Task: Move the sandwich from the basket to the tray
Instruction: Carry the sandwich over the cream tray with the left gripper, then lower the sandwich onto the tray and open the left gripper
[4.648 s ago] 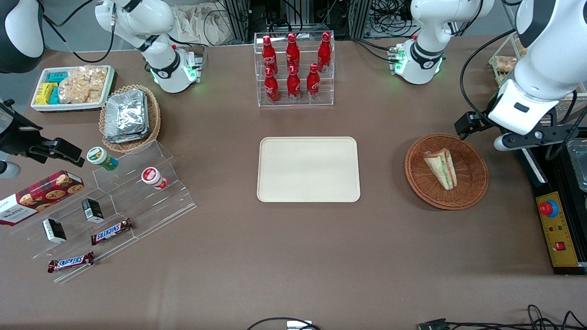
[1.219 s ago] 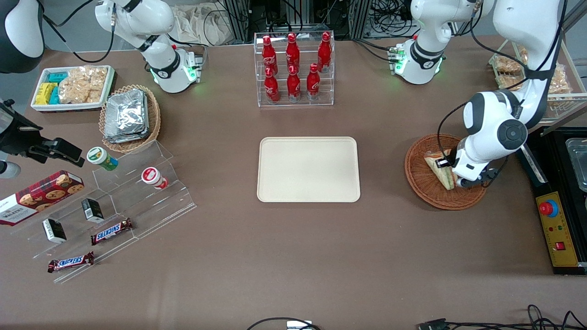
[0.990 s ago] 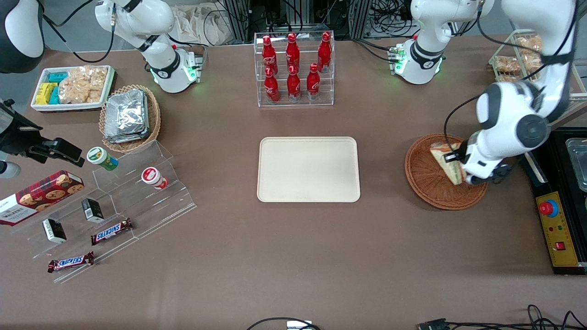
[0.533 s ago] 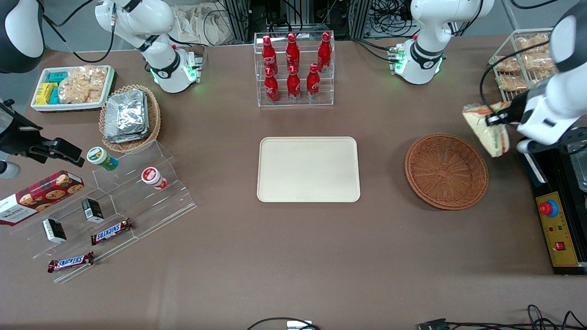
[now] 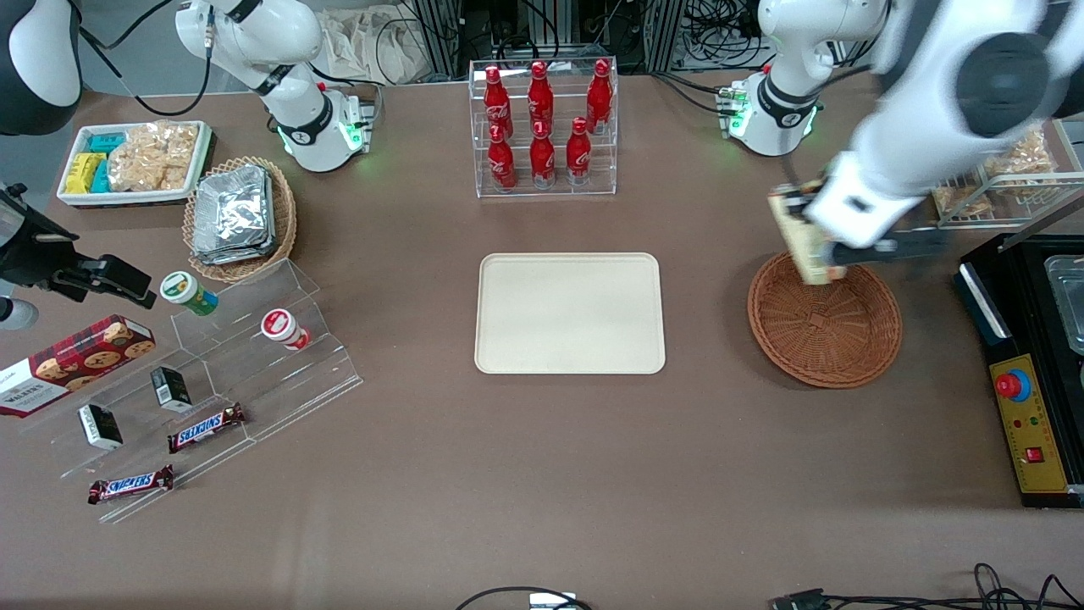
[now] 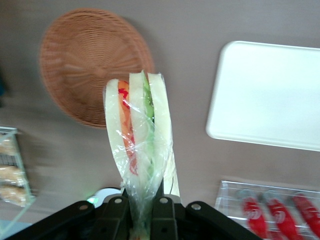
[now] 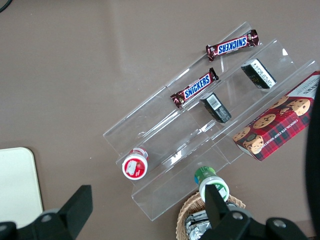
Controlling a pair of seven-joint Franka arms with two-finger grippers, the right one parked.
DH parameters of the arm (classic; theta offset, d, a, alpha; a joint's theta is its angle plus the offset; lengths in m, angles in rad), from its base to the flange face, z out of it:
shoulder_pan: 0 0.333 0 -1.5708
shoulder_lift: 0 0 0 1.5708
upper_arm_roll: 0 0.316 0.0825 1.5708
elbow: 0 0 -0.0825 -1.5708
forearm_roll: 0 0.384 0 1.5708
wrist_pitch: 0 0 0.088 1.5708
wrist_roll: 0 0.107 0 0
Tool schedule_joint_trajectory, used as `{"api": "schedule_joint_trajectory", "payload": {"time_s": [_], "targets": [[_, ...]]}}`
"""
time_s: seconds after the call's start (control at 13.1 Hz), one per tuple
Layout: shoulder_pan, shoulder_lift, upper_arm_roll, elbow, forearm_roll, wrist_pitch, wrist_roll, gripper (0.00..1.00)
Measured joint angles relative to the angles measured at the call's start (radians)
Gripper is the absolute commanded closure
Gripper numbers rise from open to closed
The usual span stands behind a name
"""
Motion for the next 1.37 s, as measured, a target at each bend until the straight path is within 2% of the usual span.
{"api": "schedule_joint_trajectory", "payload": {"time_s": [0.15, 0.3, 0.61, 0.84, 1.14, 1.37], "targets": [[-0.008, 0.096, -0.126, 0.084, 0.017, 0.005, -0.137, 1.0], [-0.018, 0.173, -0.207, 0.139, 0.034, 0.011, -0.217, 1.0], [-0.033, 0.249, -0.232, 0.166, 0.064, 0.042, -0.244, 1.0], [-0.035, 0.313, -0.232, 0.082, 0.136, 0.183, -0.237, 1.0], [-0.049, 0.407, -0.233, -0.156, 0.275, 0.501, -0.236, 0.98], [-0.054, 0.486, -0.233, -0.191, 0.333, 0.589, -0.236, 0.94]]}}
